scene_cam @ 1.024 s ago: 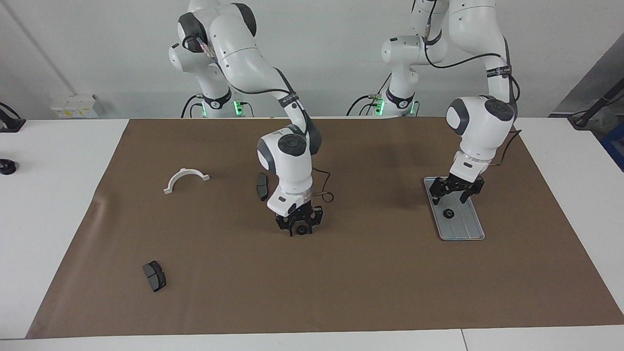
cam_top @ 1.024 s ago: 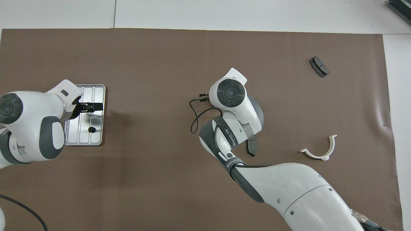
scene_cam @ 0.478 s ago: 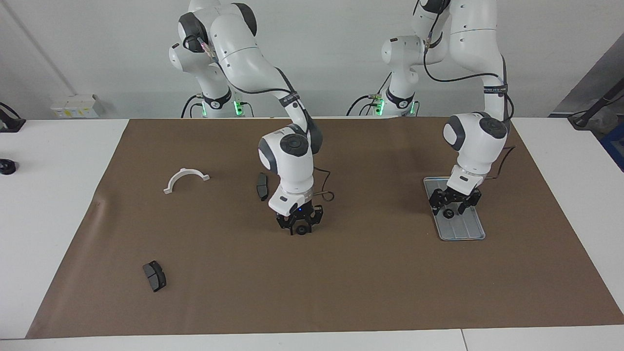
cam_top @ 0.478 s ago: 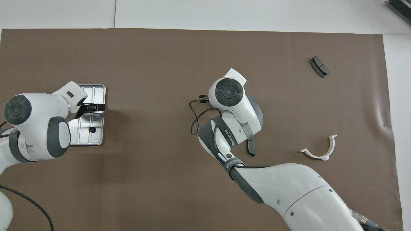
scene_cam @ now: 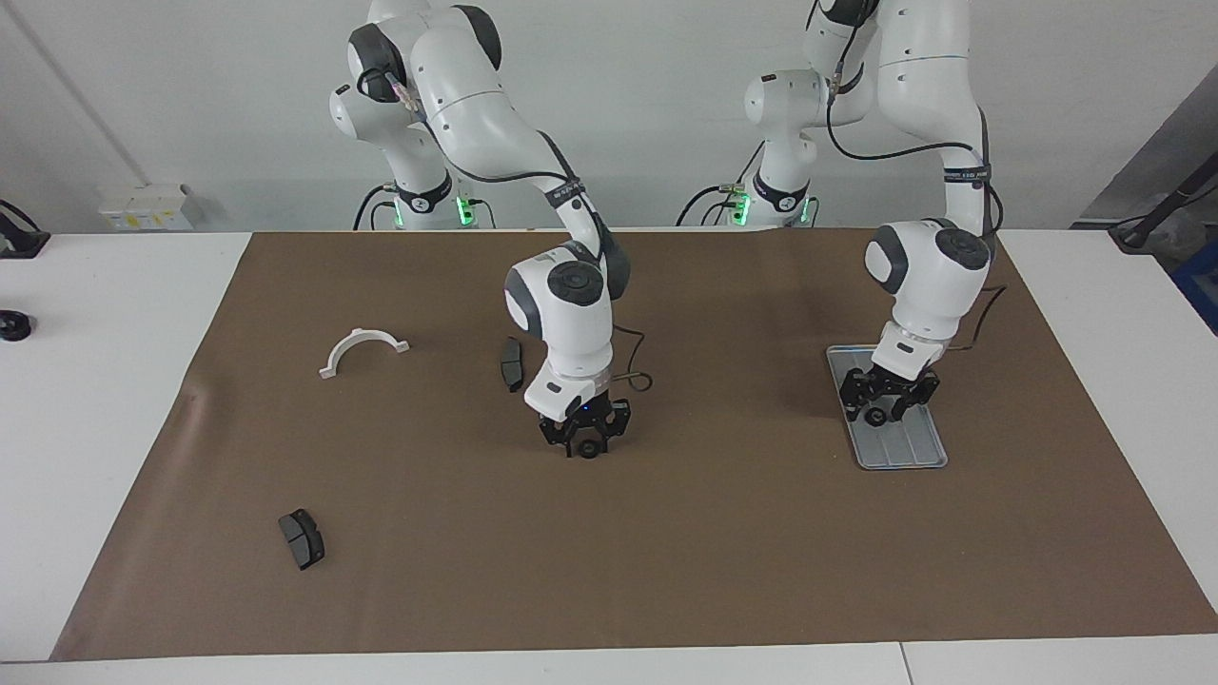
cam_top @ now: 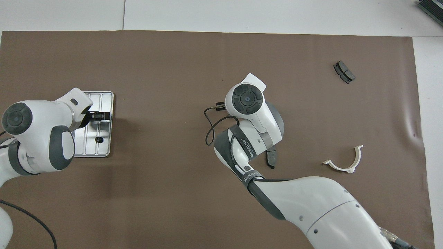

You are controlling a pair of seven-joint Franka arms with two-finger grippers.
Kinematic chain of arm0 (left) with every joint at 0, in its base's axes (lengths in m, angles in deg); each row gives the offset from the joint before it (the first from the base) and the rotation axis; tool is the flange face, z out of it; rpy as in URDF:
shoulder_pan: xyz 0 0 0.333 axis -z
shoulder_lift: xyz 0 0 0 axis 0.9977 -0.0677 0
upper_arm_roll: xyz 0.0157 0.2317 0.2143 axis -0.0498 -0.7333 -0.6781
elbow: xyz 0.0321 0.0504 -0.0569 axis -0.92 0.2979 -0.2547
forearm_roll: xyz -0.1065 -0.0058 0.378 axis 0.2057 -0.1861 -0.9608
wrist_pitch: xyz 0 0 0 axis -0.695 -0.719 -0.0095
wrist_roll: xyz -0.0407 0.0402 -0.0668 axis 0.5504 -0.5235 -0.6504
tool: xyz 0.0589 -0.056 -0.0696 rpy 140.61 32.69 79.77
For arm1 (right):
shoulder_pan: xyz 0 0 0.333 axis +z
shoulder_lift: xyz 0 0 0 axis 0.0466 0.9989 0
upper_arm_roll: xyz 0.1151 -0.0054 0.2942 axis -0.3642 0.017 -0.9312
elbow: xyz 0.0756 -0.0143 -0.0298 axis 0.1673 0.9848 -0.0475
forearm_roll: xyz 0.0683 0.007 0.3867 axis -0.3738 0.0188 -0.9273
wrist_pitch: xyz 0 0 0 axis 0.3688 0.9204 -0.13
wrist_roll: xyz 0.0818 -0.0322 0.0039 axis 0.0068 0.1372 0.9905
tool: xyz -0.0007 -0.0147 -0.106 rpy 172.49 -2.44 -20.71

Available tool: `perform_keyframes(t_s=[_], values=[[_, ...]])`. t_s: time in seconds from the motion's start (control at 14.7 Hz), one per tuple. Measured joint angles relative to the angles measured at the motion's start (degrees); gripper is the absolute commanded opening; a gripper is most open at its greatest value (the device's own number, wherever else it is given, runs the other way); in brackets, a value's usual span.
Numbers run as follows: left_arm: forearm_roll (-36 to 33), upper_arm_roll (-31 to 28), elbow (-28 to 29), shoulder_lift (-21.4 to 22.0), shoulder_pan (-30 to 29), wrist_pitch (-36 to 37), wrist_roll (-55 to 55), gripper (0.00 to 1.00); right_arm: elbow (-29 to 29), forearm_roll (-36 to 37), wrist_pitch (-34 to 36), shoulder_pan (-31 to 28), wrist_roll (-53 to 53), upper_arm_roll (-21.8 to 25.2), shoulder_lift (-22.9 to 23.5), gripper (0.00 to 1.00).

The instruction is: Place bearing gear from tray to pile

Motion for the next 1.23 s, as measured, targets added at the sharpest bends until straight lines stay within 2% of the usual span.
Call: perform_keyframes(t_s=[0.27,0.41,0.48,0.68,0.89,1.09,1.23], values=[[0.0,0.1,-0.2,0.0,-0.2,-0.1,0.1,0.21,-0.2,-0.1,0.8,-0.8,-0.1,0.2,-0.6,0.00],[0.0,0.1,-0.2,0.0,-0.2,-0.1,0.1,0.04,-0.5,-0.1,2.6,-4.3,0.2,0.6,-3.4,0.00],[0.0,0.1,-0.3,0.0,-0.2,-0.1,0.1,0.00,-0.5,-0.1,3.8,-7.3,1.6,0.7,-5.4,0.00],[0.0,0.5,-2.4,0.1,0.0,-0.1,0.5,0.00,0.0,-0.2,6.9,-17.8,9.3,0.7,-10.0,0.00],[0.0,1.3,-8.5,0.1,2.2,2.7,0.7,0.00,3.2,-0.9,7.0,-25.2,16.3,0.7,-10.6,0.00],[-0.1,1.5,-16.6,-0.3,6.2,8.3,0.7,0.00,9.9,-3.7,6.1,-29.9,22.6,0.7,-11.7,0.00],[-0.1,1.7,-20.2,-1.3,9.2,9.6,0.7,0.00,16.2,-5.6,1.9,-31.6,26.1,0.6,-13.5,0.00]])
